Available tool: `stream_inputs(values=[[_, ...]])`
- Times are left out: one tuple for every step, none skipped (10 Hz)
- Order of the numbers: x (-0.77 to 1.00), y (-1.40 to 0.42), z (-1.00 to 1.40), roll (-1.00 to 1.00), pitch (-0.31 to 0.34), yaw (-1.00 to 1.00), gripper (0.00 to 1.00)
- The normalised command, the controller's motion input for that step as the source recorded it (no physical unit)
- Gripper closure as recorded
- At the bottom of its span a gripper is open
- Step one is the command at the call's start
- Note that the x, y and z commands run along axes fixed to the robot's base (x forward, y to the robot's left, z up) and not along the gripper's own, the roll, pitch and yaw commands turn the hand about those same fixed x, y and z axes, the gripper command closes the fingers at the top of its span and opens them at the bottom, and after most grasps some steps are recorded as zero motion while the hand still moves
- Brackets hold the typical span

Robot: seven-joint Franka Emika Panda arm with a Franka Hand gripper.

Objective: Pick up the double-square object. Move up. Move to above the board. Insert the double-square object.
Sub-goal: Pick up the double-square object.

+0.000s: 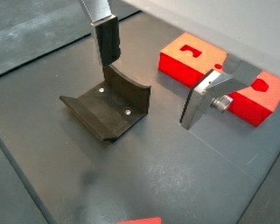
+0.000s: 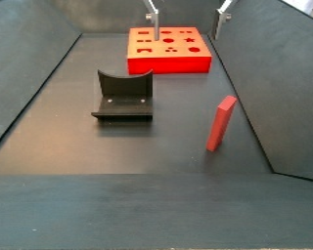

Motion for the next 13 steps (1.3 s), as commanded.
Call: stream_inputs(values=[[-0.03, 0.19, -0.25, -0.09, -0.006, -0.12, 0.0], [-0.59, 0.41, -0.62, 0.0, -0.036, -0.21, 0.0], [-0.74, 0.57, -0.68, -0.02, -0.13, -0.19, 0.0], [-0.73, 0.55, -0.64, -0.02, -0.143, -0.21, 0.0], [-0.69, 0.44, -0.57, -0.01, -0.124, -0.34, 0.0], [-0.55, 0.43, -0.46, 0.0, -0.066, -0.39, 0.0], [-0.35, 0.45, -0.33, 0.0, 0.0, -0.44, 0.0], [-0.21, 0.43, -0.3, 0.0, 0.01, -0.48, 0.0], [0.0, 0.31, -0.43, 0.0, 0.047, -0.65, 0.0], [0.0, 0.16, -0.7, 0.02, 0.163, -0.81, 0.0], [0.0, 0.0, -0.76, 0.07, 0.1, -0.85, 0.0], [0.0, 0.0, -0.73, 0.09, 0.109, -0.69, 0.0], [0.0, 0.0, -0.39, 0.0, 0.149, -0.49, 0.0]])
